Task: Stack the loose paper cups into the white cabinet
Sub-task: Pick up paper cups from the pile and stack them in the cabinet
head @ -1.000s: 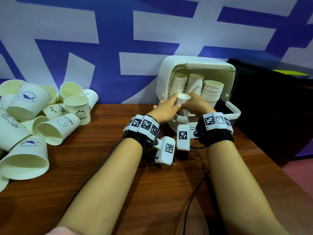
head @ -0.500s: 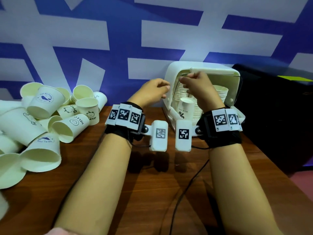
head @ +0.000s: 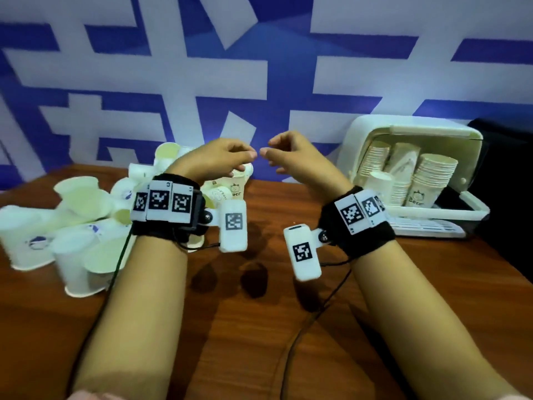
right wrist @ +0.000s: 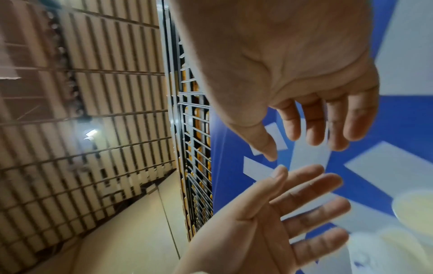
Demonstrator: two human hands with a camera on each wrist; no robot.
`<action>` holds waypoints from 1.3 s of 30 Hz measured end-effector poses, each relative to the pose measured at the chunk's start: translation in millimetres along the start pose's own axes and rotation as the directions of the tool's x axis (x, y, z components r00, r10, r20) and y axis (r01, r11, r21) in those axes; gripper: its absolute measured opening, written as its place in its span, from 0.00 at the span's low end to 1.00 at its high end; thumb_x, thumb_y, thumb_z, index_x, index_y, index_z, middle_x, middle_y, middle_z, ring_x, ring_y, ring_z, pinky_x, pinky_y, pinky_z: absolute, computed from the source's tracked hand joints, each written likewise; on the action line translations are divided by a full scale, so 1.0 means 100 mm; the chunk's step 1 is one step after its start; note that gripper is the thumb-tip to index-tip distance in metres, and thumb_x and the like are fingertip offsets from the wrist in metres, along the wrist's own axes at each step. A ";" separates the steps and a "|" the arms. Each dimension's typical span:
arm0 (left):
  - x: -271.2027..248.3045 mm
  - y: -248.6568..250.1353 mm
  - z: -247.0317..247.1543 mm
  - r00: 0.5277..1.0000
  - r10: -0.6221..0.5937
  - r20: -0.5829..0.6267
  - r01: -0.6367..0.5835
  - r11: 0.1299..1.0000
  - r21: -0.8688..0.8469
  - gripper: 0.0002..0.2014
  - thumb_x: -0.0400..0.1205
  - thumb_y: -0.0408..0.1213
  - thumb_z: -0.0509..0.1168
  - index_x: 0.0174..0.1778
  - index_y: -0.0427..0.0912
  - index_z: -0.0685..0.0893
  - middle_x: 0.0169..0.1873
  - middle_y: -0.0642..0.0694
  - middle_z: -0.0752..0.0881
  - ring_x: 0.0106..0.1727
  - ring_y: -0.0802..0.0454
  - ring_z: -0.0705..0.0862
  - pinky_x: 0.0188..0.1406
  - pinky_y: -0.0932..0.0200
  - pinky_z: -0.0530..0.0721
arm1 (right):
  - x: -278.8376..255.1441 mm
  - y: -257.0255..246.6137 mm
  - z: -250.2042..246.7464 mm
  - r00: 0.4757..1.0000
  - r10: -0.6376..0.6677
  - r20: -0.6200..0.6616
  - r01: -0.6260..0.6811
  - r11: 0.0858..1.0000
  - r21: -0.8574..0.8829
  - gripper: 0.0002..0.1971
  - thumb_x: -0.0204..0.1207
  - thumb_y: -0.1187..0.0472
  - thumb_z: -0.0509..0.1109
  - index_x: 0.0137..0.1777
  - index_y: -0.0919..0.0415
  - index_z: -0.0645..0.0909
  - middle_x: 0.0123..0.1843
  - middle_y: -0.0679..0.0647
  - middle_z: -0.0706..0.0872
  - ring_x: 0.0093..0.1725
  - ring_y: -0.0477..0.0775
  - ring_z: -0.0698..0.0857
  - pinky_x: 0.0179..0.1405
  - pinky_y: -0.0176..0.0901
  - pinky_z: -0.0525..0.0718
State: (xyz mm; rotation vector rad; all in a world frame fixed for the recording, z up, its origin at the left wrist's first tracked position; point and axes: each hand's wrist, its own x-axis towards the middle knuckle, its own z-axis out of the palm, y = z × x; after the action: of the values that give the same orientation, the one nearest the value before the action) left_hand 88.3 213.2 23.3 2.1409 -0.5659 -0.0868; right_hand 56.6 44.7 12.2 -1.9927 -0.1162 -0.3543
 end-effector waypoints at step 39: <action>0.48 -0.57 0.30 0.964 -0.249 -0.093 0.265 0.891 0.368 0.22 0.83 0.46 0.62 0.70 0.38 0.75 0.67 0.39 0.79 0.68 0.41 0.76 0.57 0.55 0.73 | 0.42 0.75 0.56 0.746 0.492 0.449 -0.665 0.584 0.465 0.08 0.81 0.57 0.69 0.44 0.62 0.79 0.39 0.54 0.73 0.38 0.49 0.73 0.34 0.42 0.86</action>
State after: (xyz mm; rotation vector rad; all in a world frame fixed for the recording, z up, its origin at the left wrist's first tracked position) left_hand 144.3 198.3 -32.6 2.5815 -0.2829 -0.0816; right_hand 125.5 59.0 -62.7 -1.3080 0.2438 0.3757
